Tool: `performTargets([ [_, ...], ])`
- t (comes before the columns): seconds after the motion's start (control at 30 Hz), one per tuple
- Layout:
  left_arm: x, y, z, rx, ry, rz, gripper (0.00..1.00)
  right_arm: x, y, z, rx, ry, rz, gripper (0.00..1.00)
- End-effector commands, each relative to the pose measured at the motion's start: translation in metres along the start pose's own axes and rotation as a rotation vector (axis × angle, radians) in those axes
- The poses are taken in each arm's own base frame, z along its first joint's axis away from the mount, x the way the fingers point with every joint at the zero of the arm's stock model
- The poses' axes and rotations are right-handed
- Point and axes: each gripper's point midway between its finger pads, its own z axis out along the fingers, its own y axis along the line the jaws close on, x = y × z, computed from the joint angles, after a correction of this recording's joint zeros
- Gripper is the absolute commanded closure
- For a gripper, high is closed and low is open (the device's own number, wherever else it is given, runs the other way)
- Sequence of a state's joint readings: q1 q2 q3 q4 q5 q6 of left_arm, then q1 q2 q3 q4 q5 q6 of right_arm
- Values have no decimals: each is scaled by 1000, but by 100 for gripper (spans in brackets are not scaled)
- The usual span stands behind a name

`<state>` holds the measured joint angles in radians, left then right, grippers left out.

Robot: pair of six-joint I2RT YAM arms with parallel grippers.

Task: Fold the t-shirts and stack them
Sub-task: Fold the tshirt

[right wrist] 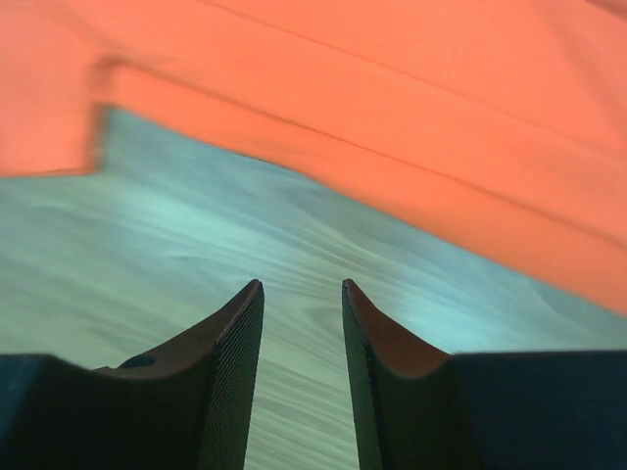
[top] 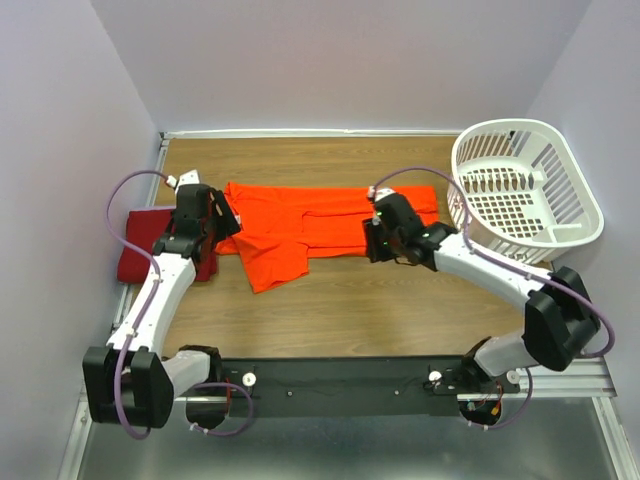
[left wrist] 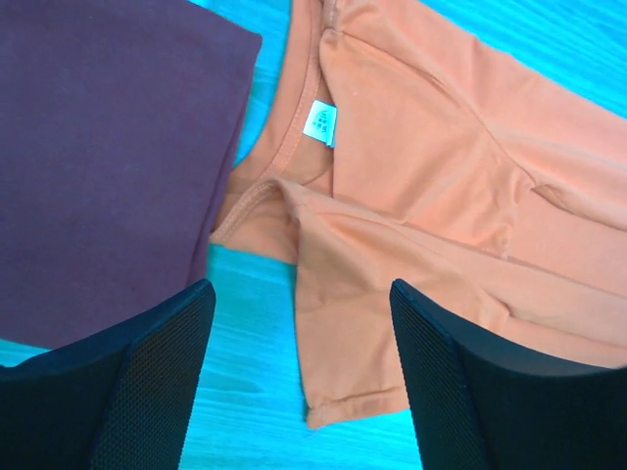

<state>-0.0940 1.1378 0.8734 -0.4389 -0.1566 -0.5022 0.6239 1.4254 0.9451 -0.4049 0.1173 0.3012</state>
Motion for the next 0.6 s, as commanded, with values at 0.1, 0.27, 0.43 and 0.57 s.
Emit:
performTargets([
  [0.1, -13, 16, -6, -44, -143, 49, 15, -13, 137, 23, -255, -23, -334, 51],
  [0.27, -32, 21, -19, -48, -281, 34, 14, -20, 212, 45, -339, -47, -434, 44],
  [0.43, -38, 30, -29, -78, -339, 10, 15, -2, 248, 78, -371, -8, -499, 43],
  [0.57, -39, 31, -30, -85, -352, -19, 16, 6, 266, 94, -381, -1, -532, 44],
])
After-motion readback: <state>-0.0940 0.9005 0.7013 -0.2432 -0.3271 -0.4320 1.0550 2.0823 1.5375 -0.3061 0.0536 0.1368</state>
